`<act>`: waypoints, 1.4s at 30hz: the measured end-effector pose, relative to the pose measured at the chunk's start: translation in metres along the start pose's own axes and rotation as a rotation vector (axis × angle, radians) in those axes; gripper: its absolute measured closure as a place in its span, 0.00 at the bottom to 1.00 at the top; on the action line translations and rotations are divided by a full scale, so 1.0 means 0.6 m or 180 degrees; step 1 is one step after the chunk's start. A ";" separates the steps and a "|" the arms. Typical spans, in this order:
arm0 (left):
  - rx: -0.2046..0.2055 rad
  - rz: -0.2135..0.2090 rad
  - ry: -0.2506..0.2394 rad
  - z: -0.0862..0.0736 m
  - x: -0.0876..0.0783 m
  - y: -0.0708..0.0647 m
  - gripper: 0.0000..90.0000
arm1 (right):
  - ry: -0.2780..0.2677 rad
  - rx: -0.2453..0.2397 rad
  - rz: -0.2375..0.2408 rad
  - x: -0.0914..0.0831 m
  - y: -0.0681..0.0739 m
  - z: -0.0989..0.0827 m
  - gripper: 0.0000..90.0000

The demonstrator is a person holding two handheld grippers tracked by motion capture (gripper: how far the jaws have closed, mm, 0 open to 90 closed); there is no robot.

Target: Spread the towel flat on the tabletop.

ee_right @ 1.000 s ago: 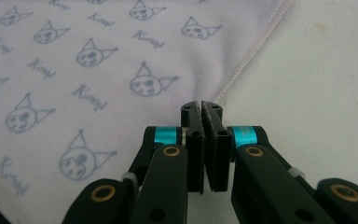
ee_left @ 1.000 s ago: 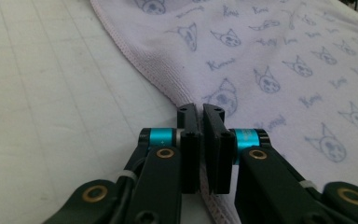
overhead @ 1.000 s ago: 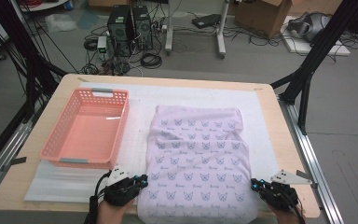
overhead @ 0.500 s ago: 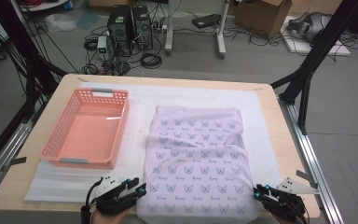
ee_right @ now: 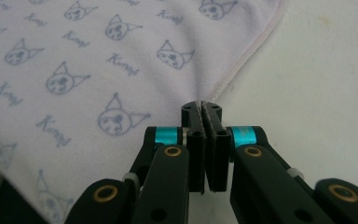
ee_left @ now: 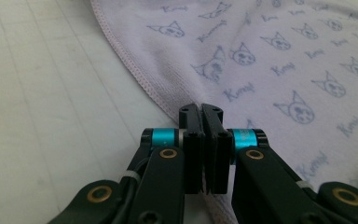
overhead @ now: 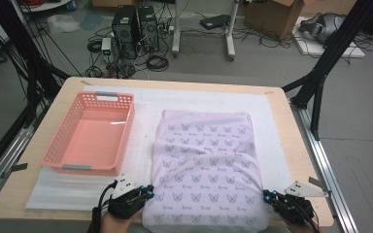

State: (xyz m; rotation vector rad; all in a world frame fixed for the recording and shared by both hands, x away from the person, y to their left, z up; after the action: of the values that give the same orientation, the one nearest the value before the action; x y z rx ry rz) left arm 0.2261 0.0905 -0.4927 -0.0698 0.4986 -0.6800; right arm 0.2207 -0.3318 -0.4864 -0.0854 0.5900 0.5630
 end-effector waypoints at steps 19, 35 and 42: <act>-0.0089 -0.0046 -0.0100 0.008 0.016 0.007 0.71 | -0.0005 -0.0022 -0.0173 0.010 0.009 0.004 0.85; 0.0013 -0.0042 -0.0186 -0.001 -0.021 -0.008 0.77 | 0.0062 0.0008 -0.0055 -0.028 0.008 -0.011 0.80; -0.0123 -0.0079 -0.0447 0.031 -0.007 0.018 0.62 | -0.0159 0.0054 -0.0178 -0.008 -0.007 0.014 0.80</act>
State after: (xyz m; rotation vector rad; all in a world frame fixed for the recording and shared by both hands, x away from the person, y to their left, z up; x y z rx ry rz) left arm 0.2385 0.0997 -0.4770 -0.1590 0.3765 -0.6845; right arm 0.2239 -0.3357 -0.4774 -0.0716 0.5422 0.5043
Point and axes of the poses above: each handheld gripper's, and its own axes: x roughly forward along the jaws, z roughly out of its top, y roughly to its left, the point moved 6 cm from there along x, roughly forward along the jaws, and after that the axes turned 7 degrees about -y, right-handed, at the moved point
